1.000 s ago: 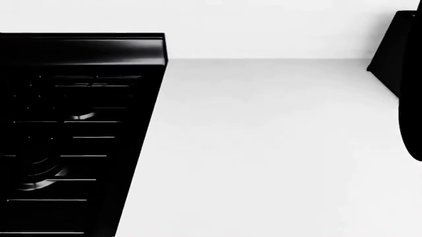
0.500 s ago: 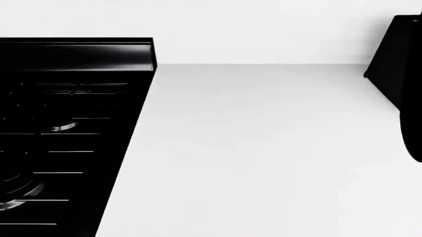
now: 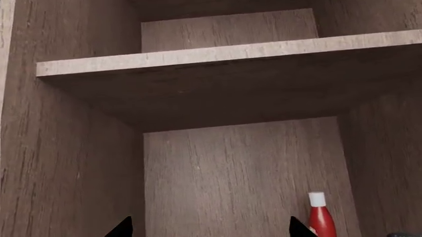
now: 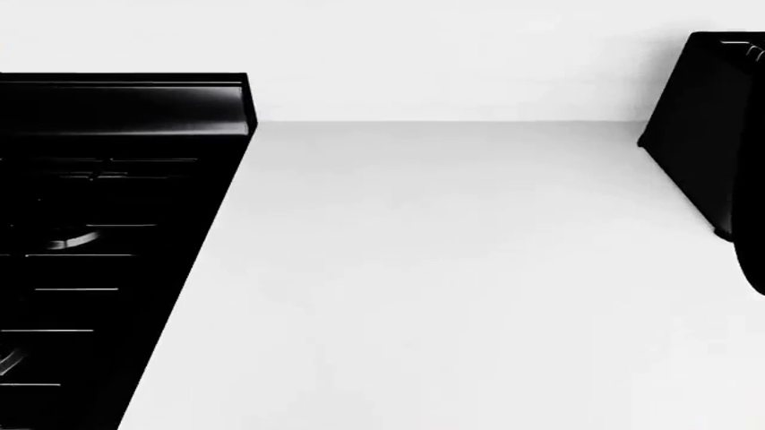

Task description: Pick and place the shaker into the drawer. Then close the cabinet.

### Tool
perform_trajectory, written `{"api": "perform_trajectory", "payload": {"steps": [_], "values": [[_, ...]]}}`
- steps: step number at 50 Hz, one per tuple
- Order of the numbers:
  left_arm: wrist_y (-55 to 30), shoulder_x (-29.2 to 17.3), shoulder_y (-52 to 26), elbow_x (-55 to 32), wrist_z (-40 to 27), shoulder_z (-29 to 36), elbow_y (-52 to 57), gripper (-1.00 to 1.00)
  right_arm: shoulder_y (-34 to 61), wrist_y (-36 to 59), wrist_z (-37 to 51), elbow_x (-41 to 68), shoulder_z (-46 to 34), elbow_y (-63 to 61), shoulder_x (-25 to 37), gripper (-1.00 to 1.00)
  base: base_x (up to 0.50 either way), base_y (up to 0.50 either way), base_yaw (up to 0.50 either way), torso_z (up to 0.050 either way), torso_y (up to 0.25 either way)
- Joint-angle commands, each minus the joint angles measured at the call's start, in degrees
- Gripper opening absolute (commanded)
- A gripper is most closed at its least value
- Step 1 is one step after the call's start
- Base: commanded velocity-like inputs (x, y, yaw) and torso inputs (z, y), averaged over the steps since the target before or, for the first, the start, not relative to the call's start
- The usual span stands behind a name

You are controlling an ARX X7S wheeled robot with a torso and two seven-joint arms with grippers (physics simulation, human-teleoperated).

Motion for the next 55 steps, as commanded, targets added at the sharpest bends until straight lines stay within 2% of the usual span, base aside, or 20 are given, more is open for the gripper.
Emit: {"api": "perform_trajectory", "payload": {"steps": [1, 19, 29, 33, 37, 41, 55], "values": [[-0.1, 0.0, 0.0, 0.8, 0.4, -0.2, -0.2, 1.00, 0.0, 0.0, 0.0, 0.3, -0.5, -0.2, 0.1, 1.00, 0.11, 0.00, 0.00, 0.000, 0.000], [-0.5, 0.0, 0.0, 1.4, 0.5, -0.7, 0.1, 1.00, -0.1, 0.5, 0.3, 0.8, -0.7, -1.1, 0.5, 1.00, 0.19, 0.00, 0.00, 0.000, 0.000], [-1.3, 0.0, 0.0, 0.9, 1.0, -2.0, -0.2, 1.00, -0.3, 0.8, 0.2, 1.3, -0.6, -2.2, 1.0, 1.00, 0.01, 0.00, 0.00, 0.000, 0.000], [-4.8, 0.0, 0.0, -0.1, -1.1, -5.0, -0.5, 1.00, -0.2, 1.6, 0.5, 1.2, -1.0, -1.7, 0.8, 1.00, 0.00, 0.00, 0.00, 0.000, 0.000], [-12.2, 0.0, 0.0, -1.9, -2.9, -9.1, -0.3, 1.00, -0.5, 3.0, 0.9, 1.3, -0.9, -2.1, 0.9, 1.00, 0.00, 0.00, 0.00, 0.000, 0.000], [-18.0, 0.0, 0.0, 0.6, -3.6, -11.1, -0.5, 1.00, -0.8, 3.5, 1.2, 1.4, -0.9, -1.7, 1.0, 1.00, 0.00, 0.00, 0.00, 0.000, 0.000], [-20.5, 0.0, 0.0, 8.7, -2.4, -13.3, 1.3, 1.00, -1.8, 3.7, 1.7, 1.6, -1.3, -1.5, 1.1, 1.00, 0.00, 0.00, 0.00, 0.000, 0.000]]}}
